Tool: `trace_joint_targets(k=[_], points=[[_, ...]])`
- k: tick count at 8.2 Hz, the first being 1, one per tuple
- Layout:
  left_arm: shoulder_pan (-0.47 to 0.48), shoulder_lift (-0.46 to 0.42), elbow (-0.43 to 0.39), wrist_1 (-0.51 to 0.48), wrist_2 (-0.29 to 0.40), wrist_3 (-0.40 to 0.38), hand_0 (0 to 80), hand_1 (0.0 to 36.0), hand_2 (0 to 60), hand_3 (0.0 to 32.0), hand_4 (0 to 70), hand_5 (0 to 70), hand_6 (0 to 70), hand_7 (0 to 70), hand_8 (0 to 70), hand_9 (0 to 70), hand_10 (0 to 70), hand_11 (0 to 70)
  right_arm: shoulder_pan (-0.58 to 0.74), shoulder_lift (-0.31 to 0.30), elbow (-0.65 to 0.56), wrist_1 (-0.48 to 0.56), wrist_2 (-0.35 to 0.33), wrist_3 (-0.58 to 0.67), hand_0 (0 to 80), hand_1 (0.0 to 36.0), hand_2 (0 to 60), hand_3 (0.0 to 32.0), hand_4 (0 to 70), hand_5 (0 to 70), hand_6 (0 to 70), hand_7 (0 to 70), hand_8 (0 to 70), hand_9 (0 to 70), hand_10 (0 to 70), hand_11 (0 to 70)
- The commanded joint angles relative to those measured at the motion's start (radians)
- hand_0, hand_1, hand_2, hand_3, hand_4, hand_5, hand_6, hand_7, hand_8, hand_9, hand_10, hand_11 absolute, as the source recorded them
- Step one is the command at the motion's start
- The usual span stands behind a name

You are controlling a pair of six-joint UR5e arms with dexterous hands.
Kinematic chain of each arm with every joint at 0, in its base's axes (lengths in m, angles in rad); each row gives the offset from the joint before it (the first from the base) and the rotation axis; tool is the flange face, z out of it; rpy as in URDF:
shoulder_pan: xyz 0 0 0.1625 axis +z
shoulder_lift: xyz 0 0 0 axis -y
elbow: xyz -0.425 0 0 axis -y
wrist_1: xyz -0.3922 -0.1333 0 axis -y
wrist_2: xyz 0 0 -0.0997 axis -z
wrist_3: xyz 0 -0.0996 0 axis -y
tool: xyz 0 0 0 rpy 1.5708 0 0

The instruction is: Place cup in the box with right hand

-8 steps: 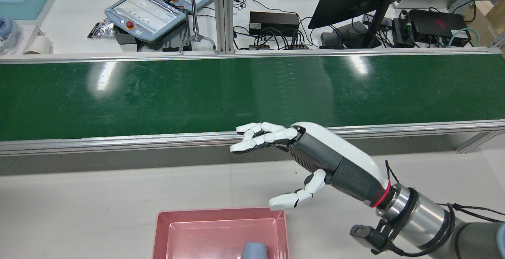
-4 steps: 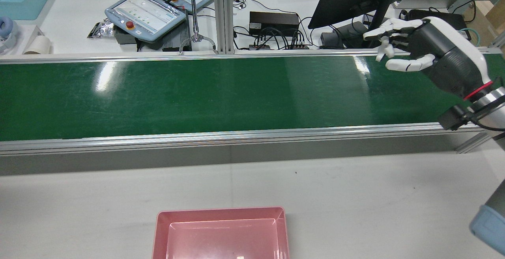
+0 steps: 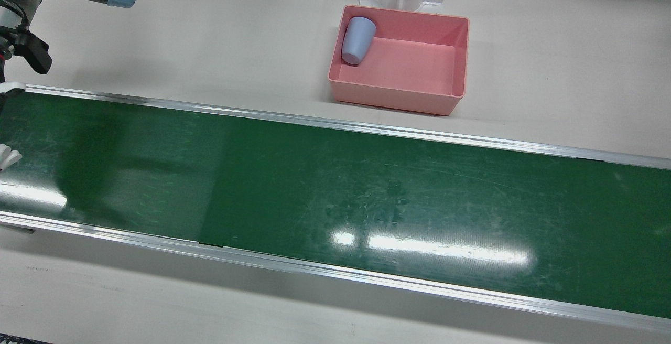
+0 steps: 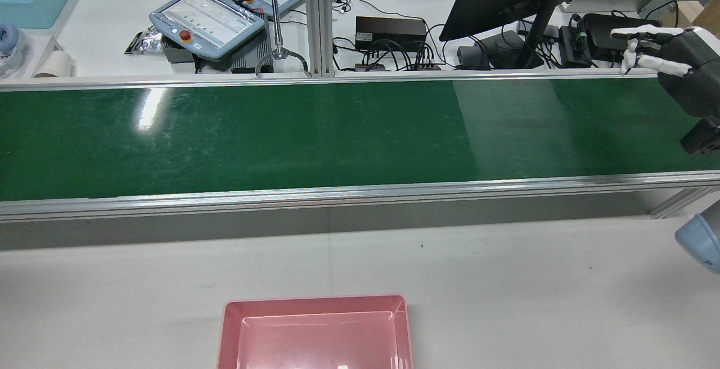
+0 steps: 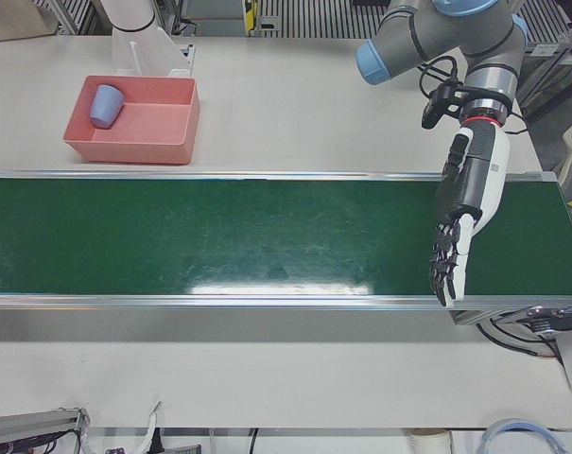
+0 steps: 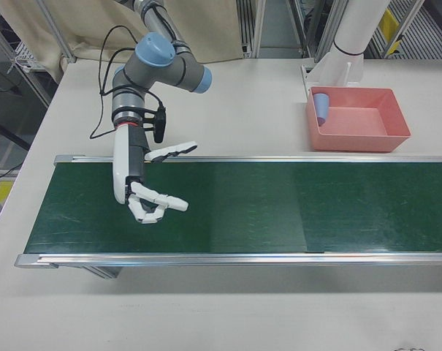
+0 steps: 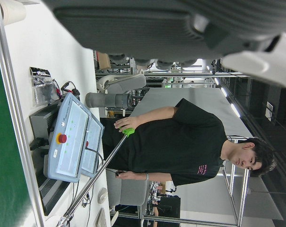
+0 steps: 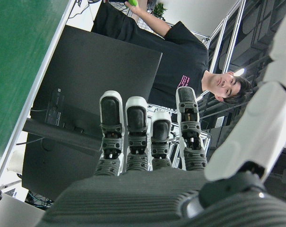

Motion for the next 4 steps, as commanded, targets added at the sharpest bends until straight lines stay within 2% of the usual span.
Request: trace_joint_targets(k=[1,2,3,4], points=[[0.0,0.001,0.006,-0.002,0.0,0.0,0.0,0.0,0.0,0.0,0.0,0.0,0.0,0.0,0.0,0.0,0.0,0.0,0.092,-0.004,-0.015,0.037,-0.022,0.013,42.2,7.7,12.8,0.0,13.8,2.5,4.0,14.2,0.0,1.4,3.5,6.2],[0.0,0.001,0.007,-0.004,0.0,0.0,0.0,0.0,0.0,0.0,0.0,0.0,0.0,0.0,0.0,0.0,0.0,0.0,0.095,-0.008,-0.018,0.037,-0.045,0.013,35.6,10.3,26.2,0.0,9.3,2.0,2.5,7.6,0.0,0.1,1.0,2.6],[0.0,0.001,0.007,-0.004,0.0,0.0,0.0,0.0,0.0,0.0,0.0,0.0,0.0,0.0,0.0,0.0,0.0,0.0,0.102,-0.008,-0.012,0.033,-0.048,0.018,37.5,8.4,20.0,0.0,10.0,2.0,1.9,4.4,0.0,0.0,0.1,1.3],[0.0,0.001,0.007,-0.006,0.0,0.0,0.0,0.0,0.0,0.0,0.0,0.0,0.0,0.0,0.0,0.0,0.0,0.0,0.113,-0.014,-0.004,0.029,-0.049,0.046,36.7,9.7,24.0,0.0,8.0,2.1,1.7,5.2,0.0,0.0,0.0,1.1]])
